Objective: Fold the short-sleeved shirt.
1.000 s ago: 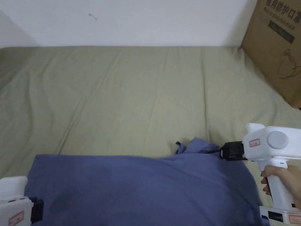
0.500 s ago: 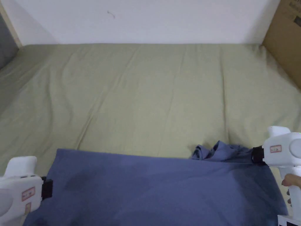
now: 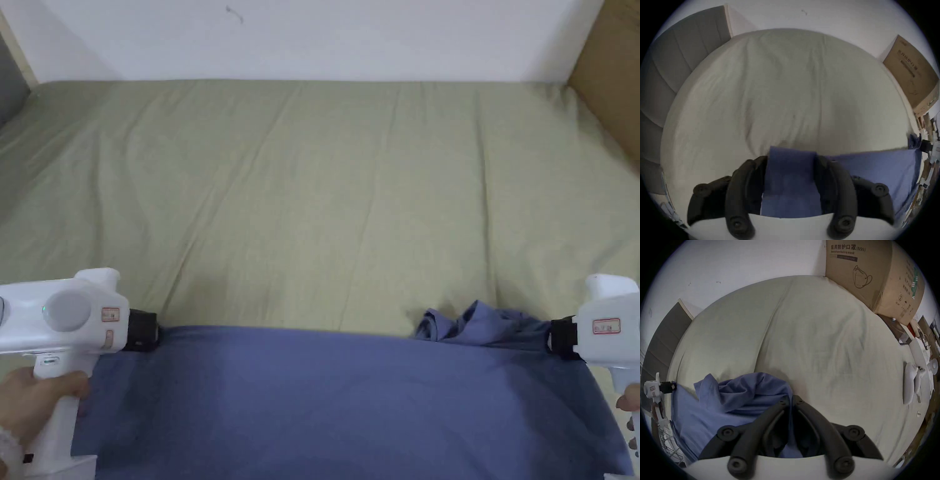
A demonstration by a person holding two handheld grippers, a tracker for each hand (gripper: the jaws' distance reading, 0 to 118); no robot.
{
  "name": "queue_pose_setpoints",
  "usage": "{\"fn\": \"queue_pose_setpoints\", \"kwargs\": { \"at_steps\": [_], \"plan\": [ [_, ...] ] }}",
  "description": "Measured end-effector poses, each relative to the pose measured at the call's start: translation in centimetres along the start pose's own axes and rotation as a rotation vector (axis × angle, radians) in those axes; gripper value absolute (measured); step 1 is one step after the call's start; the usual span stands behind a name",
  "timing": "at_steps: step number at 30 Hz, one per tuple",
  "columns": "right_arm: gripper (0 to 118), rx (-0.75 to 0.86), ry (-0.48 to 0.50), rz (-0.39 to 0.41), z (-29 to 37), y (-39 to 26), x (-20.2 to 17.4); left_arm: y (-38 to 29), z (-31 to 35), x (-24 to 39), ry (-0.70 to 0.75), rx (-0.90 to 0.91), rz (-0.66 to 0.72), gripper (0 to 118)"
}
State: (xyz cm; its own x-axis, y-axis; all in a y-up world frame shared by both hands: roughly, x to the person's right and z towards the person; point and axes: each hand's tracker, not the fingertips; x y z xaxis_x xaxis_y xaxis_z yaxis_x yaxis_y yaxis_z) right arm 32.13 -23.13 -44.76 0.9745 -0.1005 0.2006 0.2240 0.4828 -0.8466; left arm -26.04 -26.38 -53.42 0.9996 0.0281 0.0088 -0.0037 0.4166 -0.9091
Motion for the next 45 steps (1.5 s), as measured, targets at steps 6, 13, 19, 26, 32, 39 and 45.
{"fn": "queue_pose_setpoints", "kwargs": {
  "at_steps": [6,13,19,26,32,39,45],
  "plan": [
    [2,0.05,0.01,0.005,3.4,0.5,-0.6,0.3,4.6,0.0,-0.037,0.093,-0.029,1],
    [2,0.155,0.013,0.06,12.1,-1.3,-1.1,-2.2,13.4,-1.3,-0.051,0.224,-0.061,1],
    [2,0.195,0.027,0.064,19.0,-8.4,-0.5,-10.1,19.9,-3.1,-0.068,0.266,-0.096,1],
    [2,0.038,0.039,0.013,19.6,-20.2,1.6,-21.3,18.5,-5.5,-0.107,0.123,-0.044,1],
    [2,-0.049,0.041,-0.038,16.5,-26.3,2.7,-26.0,15.7,-6.0,-0.088,0.062,-0.01,9],
    [71,-0.019,-0.032,0.06,17.4,-25.1,0.9,-25.4,16.6,-6.3,0.006,0.099,0.0,97],
    [70,0.099,0.028,0.077,20.2,-21.9,-1.4,-23.5,20.7,-6.5,-0.086,0.237,0.098,97]
  ]
}}
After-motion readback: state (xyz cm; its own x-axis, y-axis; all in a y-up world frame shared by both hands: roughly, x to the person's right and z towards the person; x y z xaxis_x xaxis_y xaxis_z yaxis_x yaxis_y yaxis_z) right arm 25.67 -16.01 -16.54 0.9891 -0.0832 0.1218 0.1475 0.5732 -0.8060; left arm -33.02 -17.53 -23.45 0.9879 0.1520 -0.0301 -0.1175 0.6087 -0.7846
